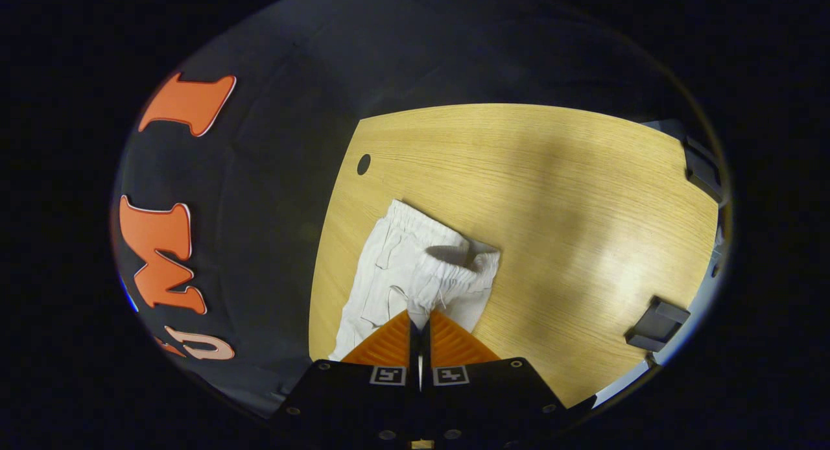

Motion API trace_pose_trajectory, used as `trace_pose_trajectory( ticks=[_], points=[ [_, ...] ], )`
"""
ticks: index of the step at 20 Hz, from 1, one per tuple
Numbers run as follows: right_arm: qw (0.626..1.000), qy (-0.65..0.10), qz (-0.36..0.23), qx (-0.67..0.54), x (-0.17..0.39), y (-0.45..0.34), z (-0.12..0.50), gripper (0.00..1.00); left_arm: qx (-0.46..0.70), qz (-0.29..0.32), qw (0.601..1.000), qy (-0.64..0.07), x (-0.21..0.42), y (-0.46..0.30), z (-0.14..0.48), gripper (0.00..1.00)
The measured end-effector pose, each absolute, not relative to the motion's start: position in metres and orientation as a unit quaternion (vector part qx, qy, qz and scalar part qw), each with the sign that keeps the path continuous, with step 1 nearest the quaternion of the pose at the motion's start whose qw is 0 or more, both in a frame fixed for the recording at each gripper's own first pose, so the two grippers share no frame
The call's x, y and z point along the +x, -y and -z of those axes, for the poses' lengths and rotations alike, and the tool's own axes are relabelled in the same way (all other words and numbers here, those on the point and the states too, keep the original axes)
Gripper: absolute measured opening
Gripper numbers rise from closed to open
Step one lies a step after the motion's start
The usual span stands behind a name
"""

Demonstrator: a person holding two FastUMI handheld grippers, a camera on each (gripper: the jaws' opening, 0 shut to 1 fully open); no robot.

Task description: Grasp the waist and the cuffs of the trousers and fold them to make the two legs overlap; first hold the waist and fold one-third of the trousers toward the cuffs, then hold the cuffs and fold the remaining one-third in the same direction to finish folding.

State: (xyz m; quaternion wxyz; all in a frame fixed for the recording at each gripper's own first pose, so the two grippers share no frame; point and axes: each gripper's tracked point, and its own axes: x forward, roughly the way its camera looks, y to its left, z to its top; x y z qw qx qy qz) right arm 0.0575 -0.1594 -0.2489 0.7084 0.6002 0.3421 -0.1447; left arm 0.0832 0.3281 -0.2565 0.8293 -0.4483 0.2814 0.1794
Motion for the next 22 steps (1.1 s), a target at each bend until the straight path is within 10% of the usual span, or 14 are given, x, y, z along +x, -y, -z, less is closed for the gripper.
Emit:
trace_pose_trajectory(
  ticks=[22],
  points=[
    [0.624, -0.393, 0.194, 0.648, 0.208, 0.149, 0.243, 0.01, -0.388, -0.111, 0.852, -0.333, 0.284, -0.347, 0.315, 0.05]
  ],
)
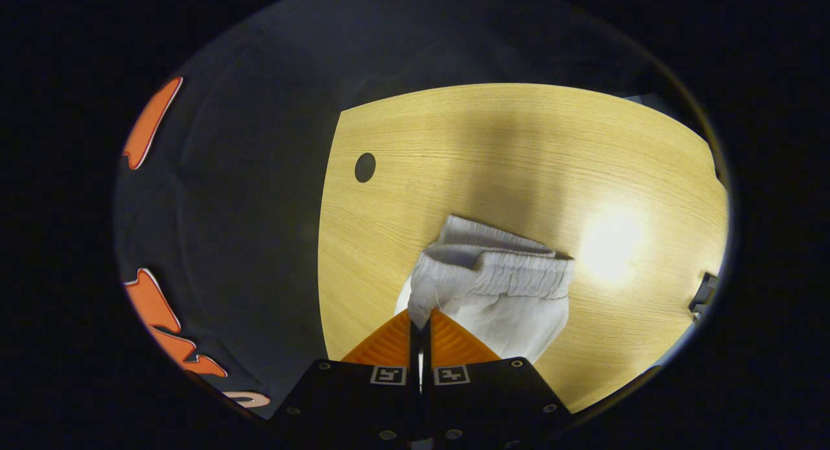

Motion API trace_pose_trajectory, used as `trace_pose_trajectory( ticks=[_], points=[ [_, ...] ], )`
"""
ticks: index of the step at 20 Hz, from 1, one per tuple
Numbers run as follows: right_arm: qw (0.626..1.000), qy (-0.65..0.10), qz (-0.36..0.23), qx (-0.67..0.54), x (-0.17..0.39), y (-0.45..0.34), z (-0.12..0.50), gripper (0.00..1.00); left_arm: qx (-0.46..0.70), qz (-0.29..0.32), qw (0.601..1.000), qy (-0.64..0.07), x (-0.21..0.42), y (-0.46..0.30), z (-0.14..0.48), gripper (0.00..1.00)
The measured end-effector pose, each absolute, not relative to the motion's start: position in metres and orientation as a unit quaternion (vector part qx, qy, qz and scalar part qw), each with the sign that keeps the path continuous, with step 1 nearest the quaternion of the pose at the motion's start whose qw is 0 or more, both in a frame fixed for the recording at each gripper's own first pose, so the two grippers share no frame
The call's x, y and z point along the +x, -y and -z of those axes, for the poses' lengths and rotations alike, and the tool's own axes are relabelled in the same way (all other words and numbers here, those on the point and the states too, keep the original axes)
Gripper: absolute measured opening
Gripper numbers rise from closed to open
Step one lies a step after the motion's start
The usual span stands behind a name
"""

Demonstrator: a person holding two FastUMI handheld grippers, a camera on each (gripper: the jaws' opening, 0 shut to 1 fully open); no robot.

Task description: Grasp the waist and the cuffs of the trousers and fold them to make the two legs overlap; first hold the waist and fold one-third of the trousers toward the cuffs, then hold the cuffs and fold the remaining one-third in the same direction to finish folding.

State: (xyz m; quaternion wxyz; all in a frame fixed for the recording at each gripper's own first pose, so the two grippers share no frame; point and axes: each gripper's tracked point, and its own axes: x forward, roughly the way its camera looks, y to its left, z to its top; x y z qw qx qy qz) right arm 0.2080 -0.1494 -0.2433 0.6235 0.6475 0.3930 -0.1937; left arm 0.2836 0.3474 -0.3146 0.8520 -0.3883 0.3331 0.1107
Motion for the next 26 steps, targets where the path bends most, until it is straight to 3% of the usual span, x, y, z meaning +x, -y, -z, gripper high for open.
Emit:
trace_pose_trajectory(
  ticks=[6, 10, 11, 13, 14, 15, 17, 18, 19, 21, 22, 23, 26],
  points=[
    [0.587, -0.359, 0.176, 0.704, 0.243, 0.149, 0.246, 0.03, -0.407, -0.106, 0.851, -0.313, 0.318, -0.339, 0.321, 0.05],
    [0.595, -0.300, 0.168, 0.727, 0.256, 0.178, 0.228, 0.18, -0.407, -0.129, 0.853, -0.302, 0.317, -0.344, 0.319, 0.05],
    [0.601, -0.294, 0.173, 0.723, 0.258, 0.186, 0.224, 0.25, -0.415, -0.136, 0.848, -0.300, 0.320, -0.343, 0.318, 0.00],
    [0.617, -0.295, 0.178, 0.708, 0.247, 0.191, 0.228, 0.29, -0.418, -0.146, 0.844, -0.303, 0.316, -0.341, 0.317, 0.18],
    [0.625, -0.303, 0.177, 0.697, 0.240, 0.190, 0.230, 0.31, -0.413, -0.150, 0.845, -0.306, 0.315, -0.340, 0.316, 0.32],
    [0.635, -0.313, 0.173, 0.685, 0.232, 0.188, 0.232, 0.27, -0.408, -0.150, 0.847, -0.305, 0.316, -0.342, 0.315, 0.45],
    [0.659, -0.330, 0.164, 0.656, 0.218, 0.186, 0.233, 0.51, -0.384, -0.143, 0.856, -0.315, 0.309, -0.342, 0.308, 0.73],
    [0.669, -0.334, 0.158, 0.645, 0.211, 0.183, 0.234, 0.46, -0.367, -0.137, 0.860, -0.327, 0.304, -0.338, 0.306, 0.87],
    [0.674, -0.338, 0.148, 0.641, 0.207, 0.178, 0.235, 0.66, -0.350, -0.133, 0.864, -0.338, 0.298, -0.334, 0.301, 0.94],
    [0.676, -0.351, 0.129, 0.635, 0.197, 0.164, 0.236, 0.79, -0.314, -0.118, 0.873, -0.354, 0.289, -0.323, 0.299, 0.98],
    [0.682, -0.358, 0.124, 0.625, 0.190, 0.161, 0.237, 0.73, -0.298, -0.111, 0.879, -0.356, 0.284, -0.317, 0.293, 0.99],
    [0.693, -0.364, 0.123, 0.611, 0.184, 0.160, 0.242, 0.88, -0.287, -0.105, 0.882, -0.358, 0.281, -0.310, 0.287, 0.99],
    [0.715, -0.378, 0.135, 0.573, 0.165, 0.158, 0.256, 0.95, -0.289, -0.088, 0.883, -0.359, 0.260, -0.279, 0.281, 0.99]
  ],
)
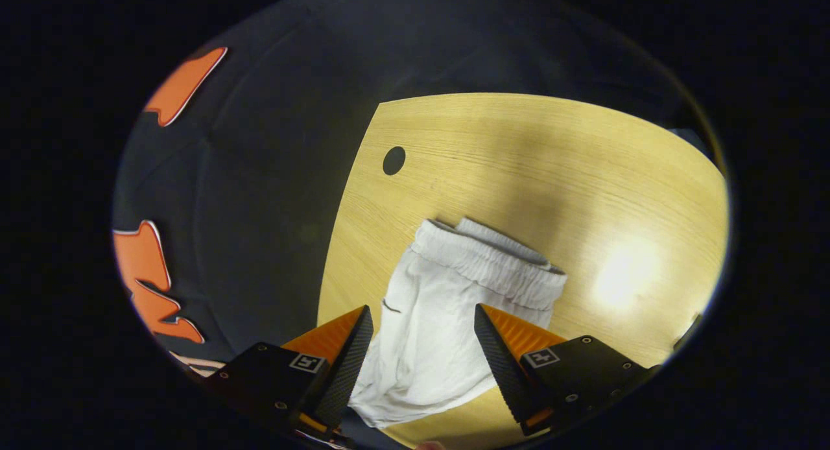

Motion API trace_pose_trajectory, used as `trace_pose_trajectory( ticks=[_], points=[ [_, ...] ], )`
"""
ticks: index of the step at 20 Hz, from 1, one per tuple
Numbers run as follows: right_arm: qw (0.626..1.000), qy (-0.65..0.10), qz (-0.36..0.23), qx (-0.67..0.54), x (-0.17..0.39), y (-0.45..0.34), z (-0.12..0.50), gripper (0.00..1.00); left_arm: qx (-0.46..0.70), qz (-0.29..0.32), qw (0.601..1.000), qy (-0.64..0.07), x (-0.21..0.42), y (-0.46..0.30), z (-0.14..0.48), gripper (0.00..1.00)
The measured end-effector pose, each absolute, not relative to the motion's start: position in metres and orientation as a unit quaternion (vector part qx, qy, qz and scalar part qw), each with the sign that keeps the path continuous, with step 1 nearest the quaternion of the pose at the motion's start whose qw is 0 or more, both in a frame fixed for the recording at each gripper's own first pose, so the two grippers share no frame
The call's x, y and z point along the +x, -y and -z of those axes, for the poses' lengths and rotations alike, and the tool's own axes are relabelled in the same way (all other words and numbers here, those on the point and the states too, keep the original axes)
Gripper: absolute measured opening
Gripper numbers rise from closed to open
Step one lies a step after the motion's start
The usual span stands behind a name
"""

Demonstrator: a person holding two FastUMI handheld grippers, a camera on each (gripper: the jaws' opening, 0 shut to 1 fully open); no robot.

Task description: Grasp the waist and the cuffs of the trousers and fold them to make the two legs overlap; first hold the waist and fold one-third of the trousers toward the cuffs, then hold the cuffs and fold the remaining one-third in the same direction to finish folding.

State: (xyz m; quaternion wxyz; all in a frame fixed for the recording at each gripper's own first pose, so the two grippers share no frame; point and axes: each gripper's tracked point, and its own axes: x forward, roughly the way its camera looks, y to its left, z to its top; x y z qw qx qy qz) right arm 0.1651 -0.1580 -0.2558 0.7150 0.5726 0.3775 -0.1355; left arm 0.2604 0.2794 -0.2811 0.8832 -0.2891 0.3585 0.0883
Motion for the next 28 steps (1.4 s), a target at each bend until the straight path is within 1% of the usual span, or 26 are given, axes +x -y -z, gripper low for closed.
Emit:
trace_pose_trajectory(
  ticks=[1, 6, 8, 12, 13, 14, 17, 18, 19, 22, 23, 24, 25, 26, 27, 28],
  points=[
    [0.716, -0.383, 0.137, 0.568, 0.160, 0.157, 0.260, 0.96, -0.282, -0.085, 0.884, -0.363, 0.254, -0.277, 0.282, 1.00],
    [0.730, -0.403, 0.162, 0.528, 0.139, 0.173, 0.280, 0.96, -0.238, -0.064, 0.893, -0.376, 0.226, -0.262, 0.281, 1.00],
    [0.723, -0.412, 0.169, 0.528, 0.133, 0.176, 0.288, 0.96, -0.211, -0.065, 0.897, -0.382, 0.217, -0.258, 0.284, 1.00],
    [0.719, -0.421, 0.183, 0.522, 0.128, 0.184, 0.310, 0.97, -0.221, -0.058, 0.895, -0.384, 0.200, -0.240, 0.279, 1.00],
    [0.715, -0.424, 0.187, 0.523, 0.129, 0.185, 0.317, 1.00, -0.224, -0.059, 0.894, -0.383, 0.193, -0.233, 0.278, 1.00],
    [0.711, -0.423, 0.188, 0.529, 0.130, 0.185, 0.321, 0.97, -0.225, -0.058, 0.895, -0.381, 0.189, -0.230, 0.275, 1.00],
    [0.709, -0.410, 0.191, 0.541, 0.139, 0.189, 0.329, 0.98, -0.224, -0.059, 0.895, -0.381, 0.174, -0.221, 0.275, 1.00],
    [0.711, -0.405, 0.194, 0.541, 0.142, 0.193, 0.331, 0.89, -0.221, -0.061, 0.895, -0.381, 0.168, -0.218, 0.275, 0.99],
    [0.713, -0.399, 0.190, 0.545, 0.147, 0.193, 0.331, 0.98, -0.219, -0.061, 0.896, -0.382, 0.162, -0.212, 0.274, 1.00],
    [0.723, -0.378, 0.167, 0.554, 0.148, 0.194, 0.330, 0.97, -0.226, -0.066, 0.893, -0.382, 0.141, -0.193, 0.282, 0.99],
    [0.723, -0.371, 0.165, 0.559, 0.147, 0.197, 0.332, 0.95, -0.236, -0.065, 0.890, -0.385, 0.130, -0.187, 0.286, 0.99],
    [0.719, -0.365, 0.166, 0.567, 0.143, 0.199, 0.336, 0.92, -0.242, -0.065, 0.884, -0.394, 0.119, -0.182, 0.291, 0.99],
    [0.711, -0.361, 0.168, 0.579, 0.139, 0.201, 0.341, 0.78, -0.242, -0.068, 0.881, -0.401, 0.106, -0.176, 0.296, 0.99],
    [0.700, -0.359, 0.168, 0.594, 0.137, 0.201, 0.348, 0.69, -0.243, -0.069, 0.879, -0.406, 0.098, -0.171, 0.299, 0.99],
    [0.690, -0.351, 0.169, 0.611, 0.136, 0.202, 0.351, 0.43, -0.244, -0.069, 0.877, -0.408, 0.094, -0.166, 0.302, 0.99],
    [0.683, -0.339, 0.164, 0.626, 0.137, 0.201, 0.352, 0.34, -0.245, -0.069, 0.876, -0.410, 0.090, -0.162, 0.304, 0.99]
  ],
)
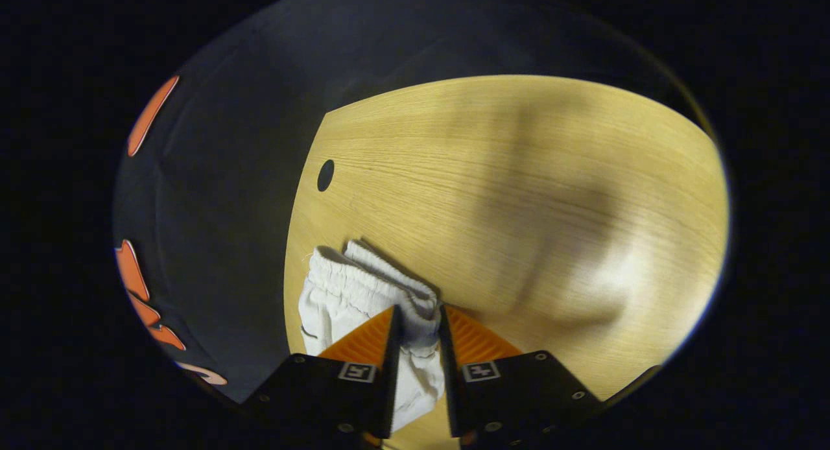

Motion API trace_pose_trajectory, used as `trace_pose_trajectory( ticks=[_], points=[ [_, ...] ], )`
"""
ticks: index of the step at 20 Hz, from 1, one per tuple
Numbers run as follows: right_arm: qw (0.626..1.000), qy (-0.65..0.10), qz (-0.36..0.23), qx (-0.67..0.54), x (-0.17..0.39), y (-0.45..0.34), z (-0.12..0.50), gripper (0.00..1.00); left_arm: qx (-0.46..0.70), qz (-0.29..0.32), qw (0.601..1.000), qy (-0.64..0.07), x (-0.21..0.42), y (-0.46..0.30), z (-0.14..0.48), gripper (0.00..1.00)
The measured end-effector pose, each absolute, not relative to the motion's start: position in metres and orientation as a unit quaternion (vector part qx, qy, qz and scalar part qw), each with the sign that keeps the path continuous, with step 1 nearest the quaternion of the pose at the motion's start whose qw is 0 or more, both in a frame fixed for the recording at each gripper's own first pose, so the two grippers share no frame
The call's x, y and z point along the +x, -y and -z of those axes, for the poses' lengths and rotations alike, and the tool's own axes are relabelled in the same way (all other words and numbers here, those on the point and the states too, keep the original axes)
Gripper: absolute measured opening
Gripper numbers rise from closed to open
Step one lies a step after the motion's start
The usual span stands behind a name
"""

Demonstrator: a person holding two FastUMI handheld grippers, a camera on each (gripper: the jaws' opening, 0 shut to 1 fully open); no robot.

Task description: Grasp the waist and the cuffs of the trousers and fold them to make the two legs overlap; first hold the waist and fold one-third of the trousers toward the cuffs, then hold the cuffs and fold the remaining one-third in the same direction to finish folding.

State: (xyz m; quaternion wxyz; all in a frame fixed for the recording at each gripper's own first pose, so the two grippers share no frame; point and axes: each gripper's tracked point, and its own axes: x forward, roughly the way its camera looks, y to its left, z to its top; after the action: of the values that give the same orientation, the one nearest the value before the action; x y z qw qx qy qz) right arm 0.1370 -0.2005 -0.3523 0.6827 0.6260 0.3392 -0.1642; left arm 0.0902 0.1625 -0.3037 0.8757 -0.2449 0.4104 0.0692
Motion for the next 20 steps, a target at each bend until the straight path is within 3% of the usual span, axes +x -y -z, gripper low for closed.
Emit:
trace_pose_trajectory(
  ticks=[1, 5, 20],
  points=[
    [0.681, -0.330, 0.160, 0.633, 0.139, 0.196, 0.353, 0.19, -0.244, -0.070, 0.875, -0.412, 0.085, -0.160, 0.303, 0.99],
    [0.709, -0.299, 0.161, 0.618, 0.139, 0.201, 0.334, 0.06, -0.239, -0.076, 0.878, -0.407, 0.072, -0.162, 0.298, 1.00],
    [0.793, -0.216, 0.121, 0.557, 0.134, 0.155, 0.200, 0.06, -0.248, -0.014, 0.882, -0.402, 0.071, -0.172, 0.296, 1.00]
  ],
)
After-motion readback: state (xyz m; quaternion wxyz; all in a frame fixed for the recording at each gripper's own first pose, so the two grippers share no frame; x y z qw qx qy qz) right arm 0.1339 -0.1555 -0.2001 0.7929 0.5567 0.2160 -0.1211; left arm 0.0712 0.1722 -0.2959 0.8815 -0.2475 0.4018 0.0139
